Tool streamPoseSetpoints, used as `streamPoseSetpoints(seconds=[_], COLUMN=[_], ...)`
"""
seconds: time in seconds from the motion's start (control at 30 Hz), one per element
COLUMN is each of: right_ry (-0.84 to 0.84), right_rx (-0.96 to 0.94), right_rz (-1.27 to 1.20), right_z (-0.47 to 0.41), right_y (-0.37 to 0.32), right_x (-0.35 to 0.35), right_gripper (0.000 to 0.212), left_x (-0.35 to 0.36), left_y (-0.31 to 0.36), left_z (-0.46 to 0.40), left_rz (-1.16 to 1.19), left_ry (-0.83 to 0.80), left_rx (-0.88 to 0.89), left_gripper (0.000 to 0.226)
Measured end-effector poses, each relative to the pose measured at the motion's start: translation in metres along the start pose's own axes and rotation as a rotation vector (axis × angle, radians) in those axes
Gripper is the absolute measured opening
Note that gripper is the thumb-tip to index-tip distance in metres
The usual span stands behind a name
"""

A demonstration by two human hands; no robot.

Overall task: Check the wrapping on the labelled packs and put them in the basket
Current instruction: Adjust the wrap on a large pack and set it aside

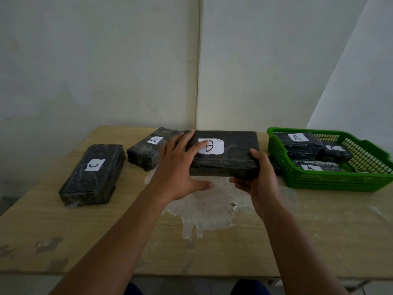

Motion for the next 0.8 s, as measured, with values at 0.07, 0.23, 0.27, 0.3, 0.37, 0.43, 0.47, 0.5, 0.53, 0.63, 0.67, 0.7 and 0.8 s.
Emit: streamPoseSetpoints(seconds=[0.07, 0.23, 0.27, 0.3, 0.37, 0.43, 0.47, 0.5, 0.53, 0.63, 0.67, 0.7, 0.8], right_ry=[-0.058, -0.151, -0.192, -0.220, -0.190, -0.117, -0.101, -0.120, -0.159, -0.235, -0.233, -0.235, -0.232], right_rx=[0.045, 0.101, 0.088, 0.064, -0.053, -0.217, -0.291, -0.332, -0.362, -0.396, -0.399, -0.398, -0.410], right_rz=[0.054, 0.155, 0.175, 0.211, 0.436, 0.833, 1.056, 1.245, 1.387, 1.550, 1.554, 1.561, 1.575], right_z=[-0.004, -0.012, -0.015, -0.018, -0.025, -0.029, -0.031, -0.033, -0.034, -0.038, -0.038, -0.039, -0.039], right_y=[0.005, 0.012, 0.013, 0.015, 0.018, 0.017, 0.018, 0.024, 0.031, 0.047, 0.048, 0.048, 0.046], right_x=[-0.002, -0.007, -0.007, -0.008, -0.020, -0.038, -0.045, -0.051, -0.054, -0.058, -0.057, -0.056, -0.054], right_gripper=[0.043, 0.055, 0.062, 0.069, 0.080, 0.074, 0.060, 0.045, 0.038, 0.038, 0.039, 0.040, 0.040], left_x=[0.005, 0.017, 0.017, 0.017, 0.017, 0.017, 0.018, 0.020, 0.023, 0.039, 0.046, 0.053, 0.076], left_y=[-0.005, -0.017, -0.018, -0.018, -0.021, -0.025, -0.026, -0.026, -0.025, -0.014, -0.010, -0.005, 0.010], left_z=[-0.003, -0.021, -0.026, -0.031, -0.044, -0.058, -0.066, -0.073, -0.081, -0.107, -0.115, -0.124, -0.148], left_rz=[-0.096, -0.008, 0.035, 0.071, 0.095, 0.090, 0.087, 0.078, 0.068, 0.042, 0.036, 0.025, -0.015], left_ry=[-0.011, -0.152, -0.139, -0.119, -0.061, 0.000, 0.018, 0.026, 0.022, -0.010, -0.023, -0.036, -0.068], left_rx=[-0.001, -0.040, -0.046, -0.051, -0.069, -0.101, -0.116, -0.124, -0.128, -0.117, -0.112, -0.104, -0.081], left_gripper=[0.106, 0.110, 0.108, 0.106, 0.104, 0.104, 0.105, 0.106, 0.106, 0.100, 0.096, 0.093, 0.090])
Point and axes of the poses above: each hand's wrist, its own z-axis away from the middle knuckle, its own x-axis out of the palm, y = z × x, the point moved 8 cm from there along -z, towards the middle knuckle, and after that the axes turned 8 degrees about -x, right-handed, at the moved point
